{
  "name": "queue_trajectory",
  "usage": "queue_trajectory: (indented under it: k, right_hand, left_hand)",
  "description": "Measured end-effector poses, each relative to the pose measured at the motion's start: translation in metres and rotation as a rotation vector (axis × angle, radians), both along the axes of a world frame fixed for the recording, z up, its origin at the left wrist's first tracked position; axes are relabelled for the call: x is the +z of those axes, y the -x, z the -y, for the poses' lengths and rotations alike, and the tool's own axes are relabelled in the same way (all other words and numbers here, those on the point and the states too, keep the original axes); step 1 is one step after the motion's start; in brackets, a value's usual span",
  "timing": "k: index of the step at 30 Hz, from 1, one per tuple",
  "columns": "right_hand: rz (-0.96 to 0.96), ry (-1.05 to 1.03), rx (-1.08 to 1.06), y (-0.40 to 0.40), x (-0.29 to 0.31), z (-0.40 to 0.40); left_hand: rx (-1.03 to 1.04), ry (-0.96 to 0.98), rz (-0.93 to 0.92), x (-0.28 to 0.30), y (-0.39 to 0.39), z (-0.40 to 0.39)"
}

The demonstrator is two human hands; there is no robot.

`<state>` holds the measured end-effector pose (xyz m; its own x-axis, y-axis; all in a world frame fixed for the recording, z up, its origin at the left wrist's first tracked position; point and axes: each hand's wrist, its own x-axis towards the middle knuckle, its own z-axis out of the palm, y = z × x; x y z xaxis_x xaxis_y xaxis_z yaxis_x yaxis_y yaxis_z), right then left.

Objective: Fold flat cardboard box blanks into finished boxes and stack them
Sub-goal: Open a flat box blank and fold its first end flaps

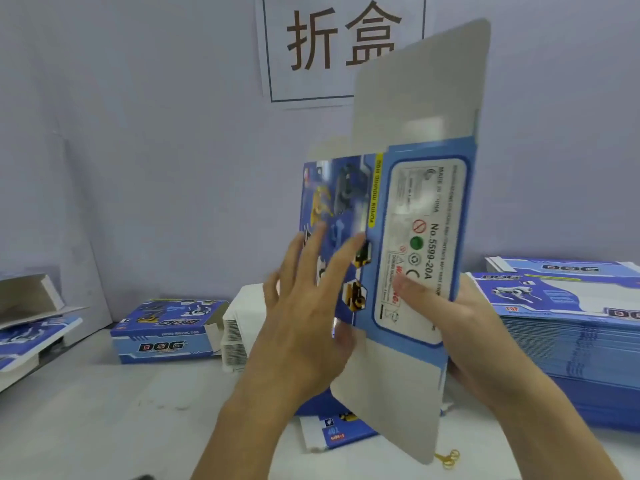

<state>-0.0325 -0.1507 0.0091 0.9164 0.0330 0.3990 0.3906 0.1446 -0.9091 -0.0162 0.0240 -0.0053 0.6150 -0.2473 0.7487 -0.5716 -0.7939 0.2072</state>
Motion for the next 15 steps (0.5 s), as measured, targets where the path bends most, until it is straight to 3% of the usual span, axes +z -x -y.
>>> queue_trajectory:
  k: [2, 6, 11, 15]
  right_hand:
    - [0.031, 0.035, -0.013, 0.000, 0.000, -0.001]
    - [0.099, 0.051, 0.088, 0.005, 0.005, 0.003]
    - [0.142, 0.342, 0.363, 0.021, 0.012, -0.001]
    - [0.162, 0.511, 0.160, 0.019, 0.017, -0.004]
  left_hand:
    - [-0.038, -0.033, 0.010, 0.001, 0.001, 0.005]
    - [-0.089, 0.124, 0.144, 0.001, 0.007, 0.013]
    - [-0.068, 0.321, 0.170, 0.001, 0.002, 0.004]
    - [0.006, 0.313, 0.203, 0.002, 0.001, -0.005]
